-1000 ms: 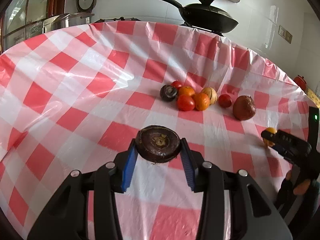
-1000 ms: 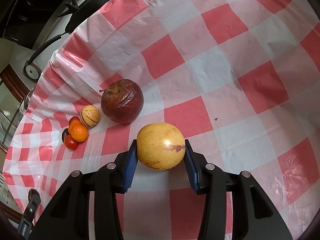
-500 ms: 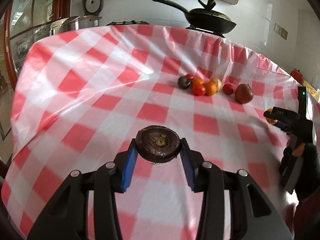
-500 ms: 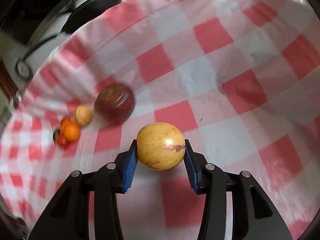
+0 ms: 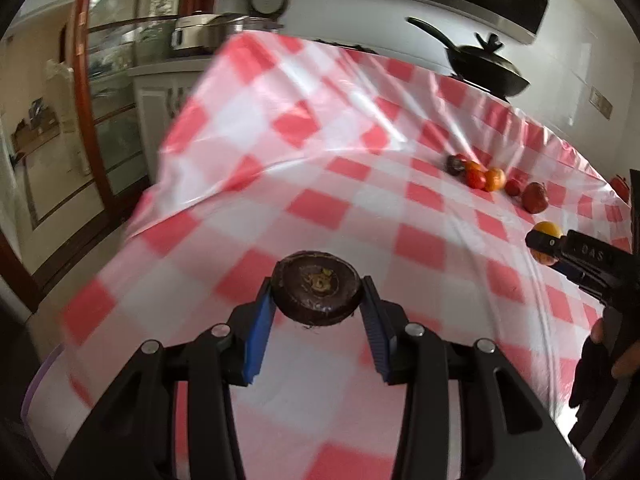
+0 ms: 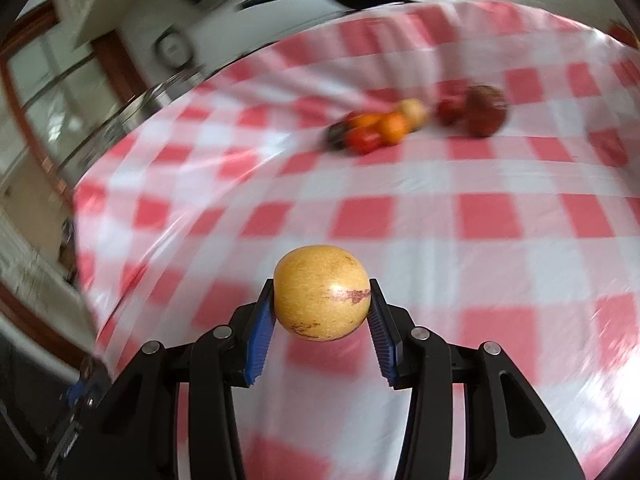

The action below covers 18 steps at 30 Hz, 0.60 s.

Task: Organize fruits
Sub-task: 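Carry the pear and mangosteen to the white box and open both tools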

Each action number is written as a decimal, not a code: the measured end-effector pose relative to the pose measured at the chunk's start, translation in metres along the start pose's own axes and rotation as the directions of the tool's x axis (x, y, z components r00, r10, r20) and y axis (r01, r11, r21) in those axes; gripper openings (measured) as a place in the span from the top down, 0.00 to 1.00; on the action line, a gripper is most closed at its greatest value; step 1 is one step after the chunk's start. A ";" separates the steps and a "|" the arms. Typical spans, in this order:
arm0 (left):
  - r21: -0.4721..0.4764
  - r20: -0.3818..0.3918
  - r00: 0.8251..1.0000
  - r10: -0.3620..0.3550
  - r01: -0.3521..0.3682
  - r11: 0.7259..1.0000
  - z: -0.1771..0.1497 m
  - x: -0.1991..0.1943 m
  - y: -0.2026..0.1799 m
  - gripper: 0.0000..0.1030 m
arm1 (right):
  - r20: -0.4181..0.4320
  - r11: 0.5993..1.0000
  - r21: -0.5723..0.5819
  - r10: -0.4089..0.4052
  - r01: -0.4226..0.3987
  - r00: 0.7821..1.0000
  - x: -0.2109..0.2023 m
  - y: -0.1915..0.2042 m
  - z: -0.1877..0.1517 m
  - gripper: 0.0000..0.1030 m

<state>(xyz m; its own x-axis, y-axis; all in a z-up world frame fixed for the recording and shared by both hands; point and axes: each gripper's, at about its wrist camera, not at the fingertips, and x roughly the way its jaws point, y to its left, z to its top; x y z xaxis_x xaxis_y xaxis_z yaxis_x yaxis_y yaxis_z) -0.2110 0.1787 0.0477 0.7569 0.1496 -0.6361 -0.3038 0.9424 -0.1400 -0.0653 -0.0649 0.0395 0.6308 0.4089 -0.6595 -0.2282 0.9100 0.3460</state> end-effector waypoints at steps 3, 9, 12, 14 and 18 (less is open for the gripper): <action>-0.034 0.013 1.000 0.020 -0.019 0.999 -0.010 -0.015 0.027 0.58 | -0.018 0.995 -0.099 0.022 -0.024 1.000 -0.007 0.041 -0.021 0.57; -0.109 0.050 0.995 0.085 -0.079 0.991 -0.032 -0.052 0.092 0.58 | -0.035 0.960 -0.275 0.046 -0.054 0.998 -0.023 0.112 -0.059 0.57; -0.137 0.062 0.989 0.135 -0.126 0.983 -0.046 -0.073 0.127 0.58 | -0.051 0.934 -0.347 0.071 -0.084 0.996 -0.029 0.143 -0.077 0.57; -0.160 0.065 0.984 0.164 -0.152 0.975 -0.056 -0.083 0.146 0.58 | -0.068 0.912 -0.396 0.087 -0.107 0.994 -0.032 0.164 -0.092 0.57; -0.209 0.045 0.976 0.212 -0.199 0.958 -0.078 -0.095 0.182 0.58 | -0.111 0.857 -0.488 0.125 -0.164 0.986 -0.035 0.203 -0.125 0.57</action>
<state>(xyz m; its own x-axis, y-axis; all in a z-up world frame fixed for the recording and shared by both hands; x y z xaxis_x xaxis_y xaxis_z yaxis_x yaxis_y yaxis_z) -0.3831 0.3129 0.0235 0.7003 0.3594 -0.6168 -0.5621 0.8102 -0.1661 -0.2260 0.1136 0.0495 0.5108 0.5244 -0.6812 -0.6609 0.7463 0.0790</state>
